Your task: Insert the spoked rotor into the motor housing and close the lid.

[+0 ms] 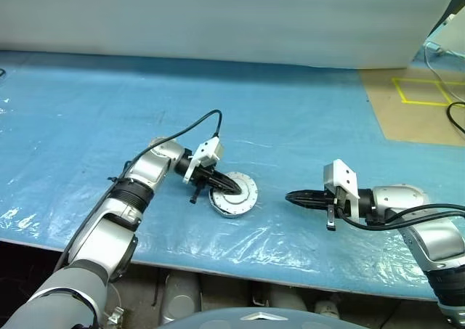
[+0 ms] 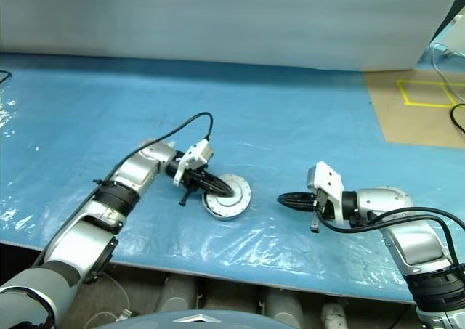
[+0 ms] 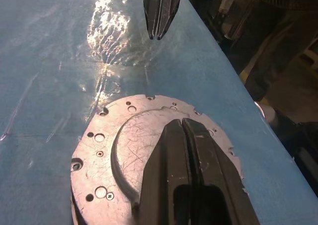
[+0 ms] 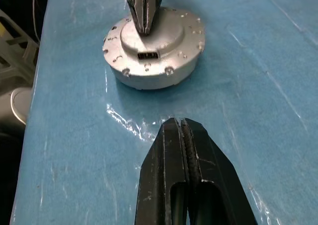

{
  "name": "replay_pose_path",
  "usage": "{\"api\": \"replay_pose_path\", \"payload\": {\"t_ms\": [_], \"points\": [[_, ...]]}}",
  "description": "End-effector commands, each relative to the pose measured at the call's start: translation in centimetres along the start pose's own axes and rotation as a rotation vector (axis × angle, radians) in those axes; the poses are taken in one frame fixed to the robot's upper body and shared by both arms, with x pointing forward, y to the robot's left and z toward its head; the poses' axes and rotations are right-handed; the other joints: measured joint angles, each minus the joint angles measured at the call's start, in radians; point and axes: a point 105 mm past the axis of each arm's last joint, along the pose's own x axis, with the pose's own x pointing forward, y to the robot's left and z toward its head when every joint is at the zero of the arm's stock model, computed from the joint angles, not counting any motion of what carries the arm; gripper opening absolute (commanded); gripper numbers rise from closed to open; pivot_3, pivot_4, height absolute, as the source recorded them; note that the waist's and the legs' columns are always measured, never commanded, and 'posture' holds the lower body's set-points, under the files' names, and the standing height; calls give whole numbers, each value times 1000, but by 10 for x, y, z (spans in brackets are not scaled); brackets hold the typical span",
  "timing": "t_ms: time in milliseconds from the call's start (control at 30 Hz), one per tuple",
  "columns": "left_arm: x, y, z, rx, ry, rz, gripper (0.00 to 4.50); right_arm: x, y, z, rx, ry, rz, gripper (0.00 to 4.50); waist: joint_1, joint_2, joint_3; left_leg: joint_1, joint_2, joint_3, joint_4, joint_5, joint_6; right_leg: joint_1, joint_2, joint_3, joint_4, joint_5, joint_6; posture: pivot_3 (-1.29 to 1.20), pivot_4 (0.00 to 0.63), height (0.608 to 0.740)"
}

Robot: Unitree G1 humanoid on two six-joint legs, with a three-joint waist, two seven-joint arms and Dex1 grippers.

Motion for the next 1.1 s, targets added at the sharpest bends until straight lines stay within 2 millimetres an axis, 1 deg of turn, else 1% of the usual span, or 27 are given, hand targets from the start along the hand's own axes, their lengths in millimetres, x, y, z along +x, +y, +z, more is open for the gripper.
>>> {"api": "replay_pose_path", "payload": {"t_ms": [33,233,433,500,533,633,700,767,1000,1100], "points": [[-5,-6,3,21,-8,-1,41,4,1,14,-58,-47,-6,0,-4,0,0,1,0,1,0,0,0,0,0,0,0,0,0,0,150,740],[-17,-17,-3,8,8,22,41,9,0,20,-69,-64,-16,0,-6,1,0,1,0,1,-1,0,-1,0,0,1,0,0,0,0,150,740],[-25,-23,12,77,-45,99,41,11,-1,42,-103,-100,-23,0,-7,1,0,1,0,1,-1,1,-2,0,0,1,0,0,0,0,150,740],[-29,-24,19,106,-87,161,41,11,0,46,-108,-106,-23,0,-7,1,0,2,0,1,-1,1,-2,0,0,1,0,0,0,0,150,740],[-34,-26,23,128,-121,223,41,12,1,49,-115,-111,-21,0,-5,1,0,2,0,1,-1,1,-2,0,0,1,0,0,0,0,150,740],[-43,-35,26,175,-167,368,41,15,3,57,-123,-126,-24,0,-18,2,0,2,0,3,-1,0,-5,0,0,3,0,0,0,0,150,740],[-46,-42,25,157,-193,439,41,18,3,60,-124,-131,-26,0,-23,2,0,3,1,3,-2,0,-5,0,1,3,0,0,0,0,150,740],[-51,-43,25,154,-219,533,41,20,4,61,-127,-134,-22,0,-25,2,0,3,1,3,-2,-1,-5,0,2,3,1,0,0,0,150,740],[-64,-54,7,106,-233,767,41,25,4,68,-132,-145,2,0,-30,2,0,5,0,3,0,-1,-5,2,1,4,1,0,0,0,150,740],[-66,-61,3,81,-233,805,41,27,3,68,-134,-143,16,0,-33,2,0,5,1,3,0,-1,-5,2,2,4,1,0,0,0,150,740]]}}
